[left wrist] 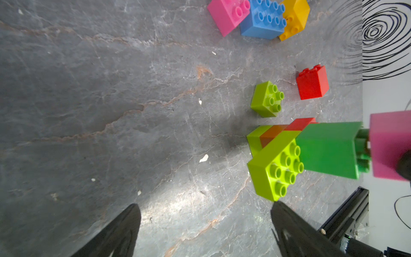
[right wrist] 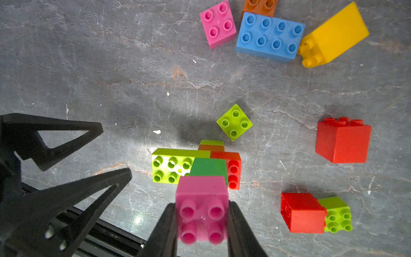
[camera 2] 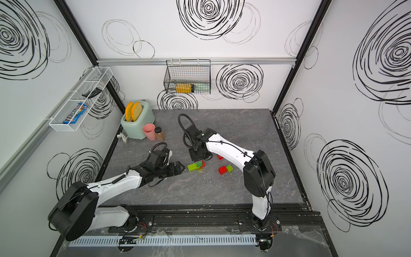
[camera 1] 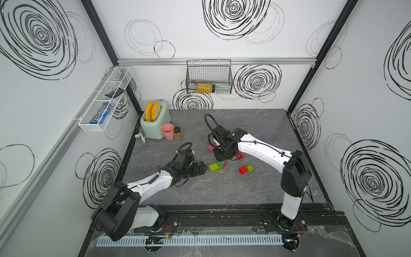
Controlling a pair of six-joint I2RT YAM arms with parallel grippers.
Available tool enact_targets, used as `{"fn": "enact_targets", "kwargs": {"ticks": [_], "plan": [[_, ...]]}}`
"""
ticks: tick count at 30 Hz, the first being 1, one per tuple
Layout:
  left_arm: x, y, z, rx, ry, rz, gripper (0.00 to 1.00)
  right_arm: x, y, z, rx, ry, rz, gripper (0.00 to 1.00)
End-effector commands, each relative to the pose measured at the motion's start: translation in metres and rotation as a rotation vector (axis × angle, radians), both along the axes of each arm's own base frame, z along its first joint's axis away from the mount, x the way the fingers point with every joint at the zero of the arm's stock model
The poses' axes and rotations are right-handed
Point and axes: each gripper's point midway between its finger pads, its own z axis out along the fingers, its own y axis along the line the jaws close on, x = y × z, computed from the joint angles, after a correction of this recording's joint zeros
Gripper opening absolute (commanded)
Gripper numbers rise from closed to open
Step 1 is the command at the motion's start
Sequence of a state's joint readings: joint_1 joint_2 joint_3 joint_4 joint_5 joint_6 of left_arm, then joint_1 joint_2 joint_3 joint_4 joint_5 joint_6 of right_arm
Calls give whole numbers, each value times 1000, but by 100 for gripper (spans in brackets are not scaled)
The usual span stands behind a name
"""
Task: Assemble the number 4 with lego
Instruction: Assemble the lego brick with the lego brick.
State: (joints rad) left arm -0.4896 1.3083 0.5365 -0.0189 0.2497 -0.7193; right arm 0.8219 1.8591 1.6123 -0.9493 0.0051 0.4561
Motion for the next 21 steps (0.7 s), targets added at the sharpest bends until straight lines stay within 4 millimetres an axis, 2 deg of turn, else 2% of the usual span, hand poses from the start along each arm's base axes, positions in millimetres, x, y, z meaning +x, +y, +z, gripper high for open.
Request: {"fn": "enact_targets", "kwargs": {"ticks": [1,5,15,21], "plan": [[10,-5,8,-23,-40,-2,96,-12,-8,-20,-57,53,-7,0],[10,-6,6,-23,-34,-6,96,-14,-10,-20,-67,51,-14,0],[9,-7,6,-24,-36,-11,96,-6,-7,6,-49,-8,-36,0],[9,-7,5,-22,-35,-13,96,-12,-6,2,-47,-4,-53,0]]}}
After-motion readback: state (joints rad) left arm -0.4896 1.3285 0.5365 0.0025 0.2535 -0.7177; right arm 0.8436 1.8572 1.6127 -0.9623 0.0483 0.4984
